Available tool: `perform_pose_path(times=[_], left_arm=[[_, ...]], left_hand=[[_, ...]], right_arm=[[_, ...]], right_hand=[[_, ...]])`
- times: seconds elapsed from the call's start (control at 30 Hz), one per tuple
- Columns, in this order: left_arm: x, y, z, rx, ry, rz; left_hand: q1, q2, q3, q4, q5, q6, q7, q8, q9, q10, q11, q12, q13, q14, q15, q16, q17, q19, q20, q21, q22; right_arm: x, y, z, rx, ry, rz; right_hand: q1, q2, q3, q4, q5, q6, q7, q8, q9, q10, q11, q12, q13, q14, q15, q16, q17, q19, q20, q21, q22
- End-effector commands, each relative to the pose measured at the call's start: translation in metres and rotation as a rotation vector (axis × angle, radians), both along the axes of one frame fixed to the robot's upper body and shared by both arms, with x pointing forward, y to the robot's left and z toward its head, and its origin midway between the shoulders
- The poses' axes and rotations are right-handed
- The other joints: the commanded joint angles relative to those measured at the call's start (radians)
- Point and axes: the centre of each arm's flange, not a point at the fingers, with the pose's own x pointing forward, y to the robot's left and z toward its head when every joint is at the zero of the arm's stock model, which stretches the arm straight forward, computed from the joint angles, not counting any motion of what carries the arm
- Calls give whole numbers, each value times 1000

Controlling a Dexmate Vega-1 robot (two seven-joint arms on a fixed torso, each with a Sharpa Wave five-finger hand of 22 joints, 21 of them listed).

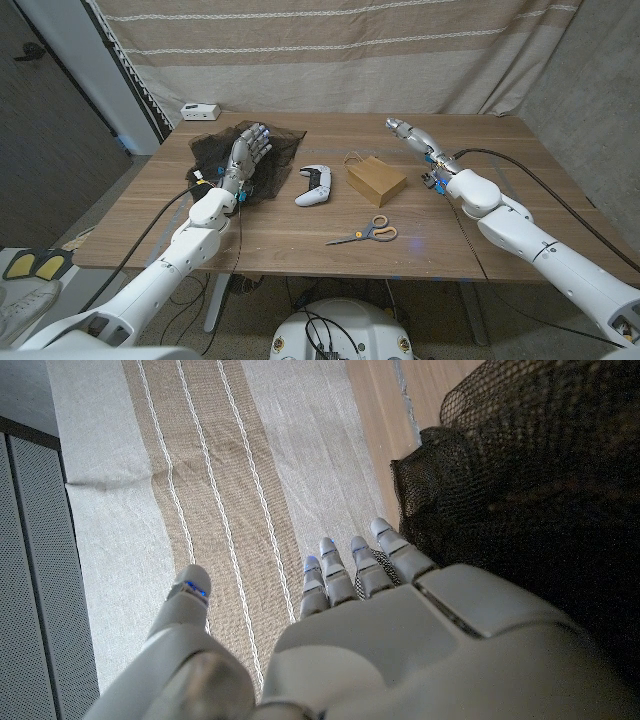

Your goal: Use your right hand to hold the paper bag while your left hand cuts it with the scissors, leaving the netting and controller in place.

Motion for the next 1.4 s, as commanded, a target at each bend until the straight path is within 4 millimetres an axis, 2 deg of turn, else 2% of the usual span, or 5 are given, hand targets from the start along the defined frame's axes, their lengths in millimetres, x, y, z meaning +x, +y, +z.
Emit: perform_pose_path(times=[0.03, 0.27, 0.37, 1.1, 1.4], left_arm=[[-2, 4, 3, 0, -3, 8], [-4, 6, 3, -18, -11, 16], [-6, 6, 3, -18, -7, 16], [-14, 7, 3, -23, -18, 21], [-15, 6, 1, -30, -14, 20]], left_hand=[[10, -4, -7, 0, 8, 7, -2, 3, 4, 6, -4, 7, 4, 12, -96, 4, 4, 10, -61, 3, 3], [11, -3, -11, 0, 8, 21, -10, 7, 4, 18, -5, 10, 4, 24, -99, 6, 4, 16, -62, 4, 3], [11, -3, -11, 0, 8, 23, -10, 7, 4, 18, -5, 9, 4, 25, -98, 6, 4, 17, -62, 4, 3], [15, -1, -17, 1, 10, 24, -7, 5, 4, 22, -2, 7, 4, 26, -96, 3, 4, 18, -60, 2, 3], [16, -1, -19, 1, 11, 23, -6, 3, 4, 24, 0, 7, 4, 28, -94, 2, 4, 19, -59, 1, 3]], right_arm=[[-8, 9, 7, -54, -46, 0], [-11, 13, 9, -77, -67, 1], [-14, 14, 10, -94, -78, -3], [-39, 26, 15, -188, -136, 38], [-47, 31, 16, -210, -163, 55]], right_hand=[[14, 5, -1, -8, 6, 13, 2, 8, 2, 14, -9, 6, 5, 4, -9, 6, 1, 5, 0, -5, 4], [23, 19, 6, -10, 10, 23, -2, 10, 2, 24, -8, 9, 5, 12, -13, 7, 0, 14, -2, -5, 4], [46, 27, 12, -20, 16, 38, -16, 12, 2, 50, -29, 17, 6, 43, -39, 13, -1, 41, -1, -2, 4], [48, 26, 8, -22, 19, 36, -28, 6, 2, 48, -37, 14, 7, 38, -53, 5, 0, 33, 5, -12, 5], [61, 30, 10, -28, 23, 60, -40, 11, 3, 73, -56, 22, 8, 58, -67, 8, -1, 48, 3, -11, 5]])
